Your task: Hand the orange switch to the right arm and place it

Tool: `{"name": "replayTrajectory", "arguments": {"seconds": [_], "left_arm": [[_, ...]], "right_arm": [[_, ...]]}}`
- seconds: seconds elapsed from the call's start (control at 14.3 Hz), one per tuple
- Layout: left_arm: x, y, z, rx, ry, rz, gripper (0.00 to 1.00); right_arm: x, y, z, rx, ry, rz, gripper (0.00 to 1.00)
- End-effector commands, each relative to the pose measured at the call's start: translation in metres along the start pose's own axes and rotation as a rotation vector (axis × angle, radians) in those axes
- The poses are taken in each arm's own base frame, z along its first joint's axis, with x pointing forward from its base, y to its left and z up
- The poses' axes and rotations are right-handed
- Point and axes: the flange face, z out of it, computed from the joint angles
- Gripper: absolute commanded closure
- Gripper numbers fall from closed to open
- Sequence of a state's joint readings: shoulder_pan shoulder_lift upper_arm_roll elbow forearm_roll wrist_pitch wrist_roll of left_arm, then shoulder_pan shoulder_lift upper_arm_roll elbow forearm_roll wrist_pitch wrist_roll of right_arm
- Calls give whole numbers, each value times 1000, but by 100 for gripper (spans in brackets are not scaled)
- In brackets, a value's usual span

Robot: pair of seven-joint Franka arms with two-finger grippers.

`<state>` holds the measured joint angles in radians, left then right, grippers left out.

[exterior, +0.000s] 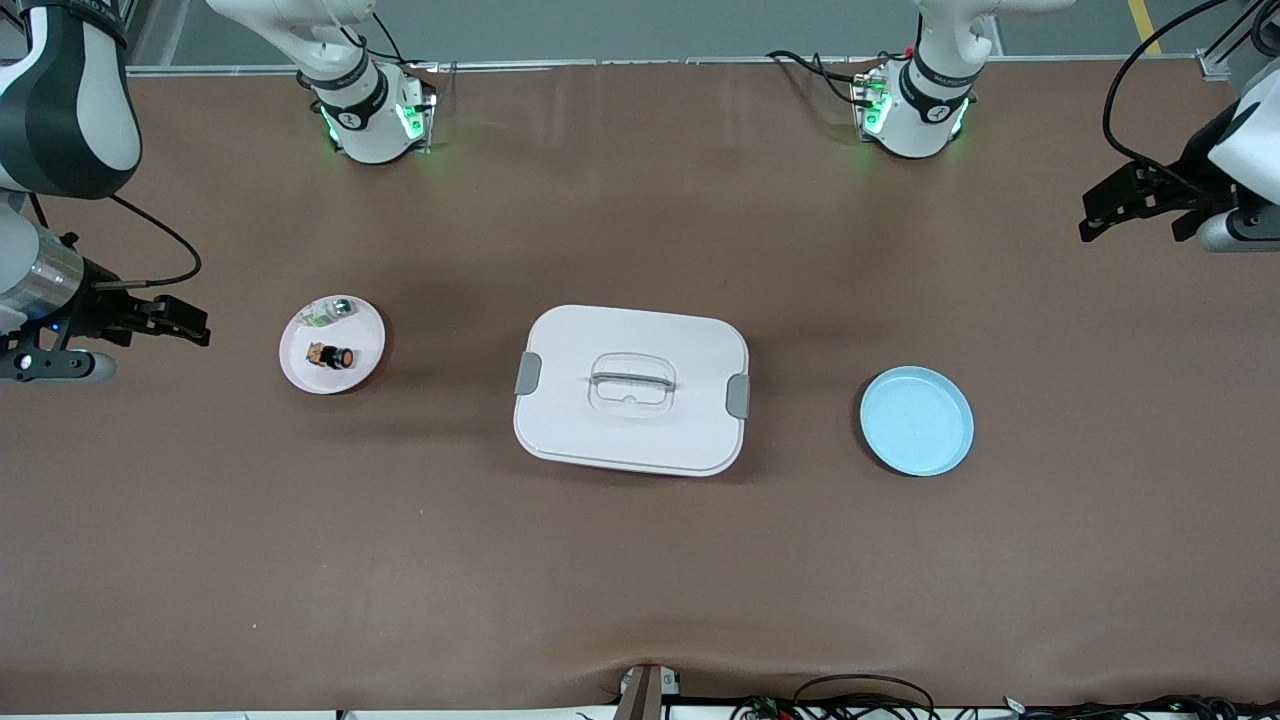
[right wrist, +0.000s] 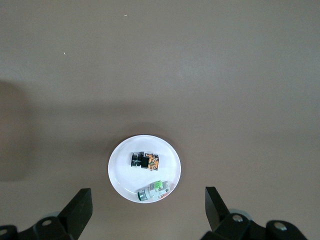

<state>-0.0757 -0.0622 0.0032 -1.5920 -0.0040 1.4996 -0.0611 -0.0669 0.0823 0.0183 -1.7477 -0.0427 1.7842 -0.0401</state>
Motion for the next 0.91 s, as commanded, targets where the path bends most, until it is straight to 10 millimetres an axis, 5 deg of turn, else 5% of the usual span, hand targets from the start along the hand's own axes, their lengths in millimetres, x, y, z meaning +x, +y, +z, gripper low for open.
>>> {"name": "replayTrajectory", "arguments": {"seconds": [0.0, 0.84], "left_arm": [[-5, 0, -3, 20, 2, 19, 0], [-4, 0, -4, 21, 11, 19, 0]], "right_arm": [[-4, -7, -12, 8, -3, 7, 0], [-15, 7, -68, 8, -2, 38, 0]]}}
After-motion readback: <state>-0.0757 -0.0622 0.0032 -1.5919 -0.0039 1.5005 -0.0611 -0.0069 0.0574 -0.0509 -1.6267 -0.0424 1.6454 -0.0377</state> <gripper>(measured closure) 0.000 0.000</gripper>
